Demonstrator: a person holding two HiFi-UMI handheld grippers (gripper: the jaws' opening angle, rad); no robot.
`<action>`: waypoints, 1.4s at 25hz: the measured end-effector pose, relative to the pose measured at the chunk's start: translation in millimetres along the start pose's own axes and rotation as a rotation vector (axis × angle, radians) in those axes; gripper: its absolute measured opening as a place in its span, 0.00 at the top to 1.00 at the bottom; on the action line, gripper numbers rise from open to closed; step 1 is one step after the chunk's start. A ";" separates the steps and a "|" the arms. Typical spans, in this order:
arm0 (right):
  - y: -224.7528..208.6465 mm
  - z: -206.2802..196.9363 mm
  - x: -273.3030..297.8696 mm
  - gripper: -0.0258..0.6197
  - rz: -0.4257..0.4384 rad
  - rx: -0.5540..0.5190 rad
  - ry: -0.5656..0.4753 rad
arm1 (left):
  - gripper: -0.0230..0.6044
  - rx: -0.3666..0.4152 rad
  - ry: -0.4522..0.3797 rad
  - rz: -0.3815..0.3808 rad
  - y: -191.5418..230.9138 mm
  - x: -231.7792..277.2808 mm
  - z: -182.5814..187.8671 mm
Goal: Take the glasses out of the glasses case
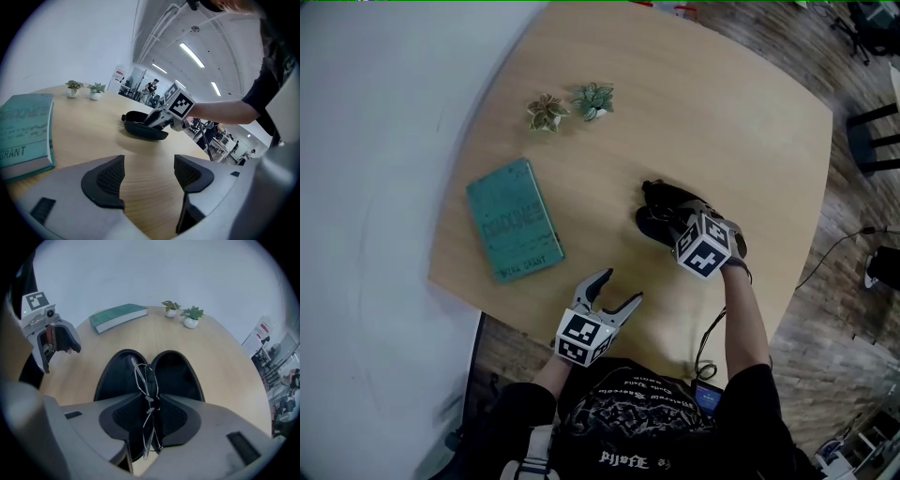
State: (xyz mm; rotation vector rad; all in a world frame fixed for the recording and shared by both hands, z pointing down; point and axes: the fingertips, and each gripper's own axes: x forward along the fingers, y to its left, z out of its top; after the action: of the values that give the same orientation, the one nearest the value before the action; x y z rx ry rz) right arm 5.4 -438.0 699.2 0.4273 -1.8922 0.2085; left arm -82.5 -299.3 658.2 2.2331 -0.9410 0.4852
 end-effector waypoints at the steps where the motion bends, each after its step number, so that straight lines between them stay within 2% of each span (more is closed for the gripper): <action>1: 0.0 -0.5 0.0 0.76 0.003 0.009 -0.003 | 0.42 -0.002 -0.004 -0.001 -0.1 0.5 0.8; 13: 2.4 1.8 -2.3 0.83 0.000 0.006 -0.016 | 0.43 -0.015 -0.027 -0.012 2.2 -4.7 4.4; 21: -2.5 5.4 -17.5 0.83 -0.021 0.066 -0.063 | 0.43 -0.015 -0.028 -0.012 8.9 -8.8 2.7; 28: -7.7 16.6 -43.1 0.83 -0.072 0.117 -0.146 | 0.43 0.008 -0.037 0.000 9.5 -10.6 7.2; 35: 3.5 21.9 -73.8 0.83 -0.122 0.291 -0.307 | 0.43 0.019 -0.083 0.051 1.6 -24.2 19.5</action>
State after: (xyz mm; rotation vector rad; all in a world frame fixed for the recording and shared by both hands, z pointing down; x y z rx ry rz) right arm 7.6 -428.2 622.8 0.8079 -2.1340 0.3549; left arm -98.4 -301.8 631.6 2.2663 -1.0430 0.4288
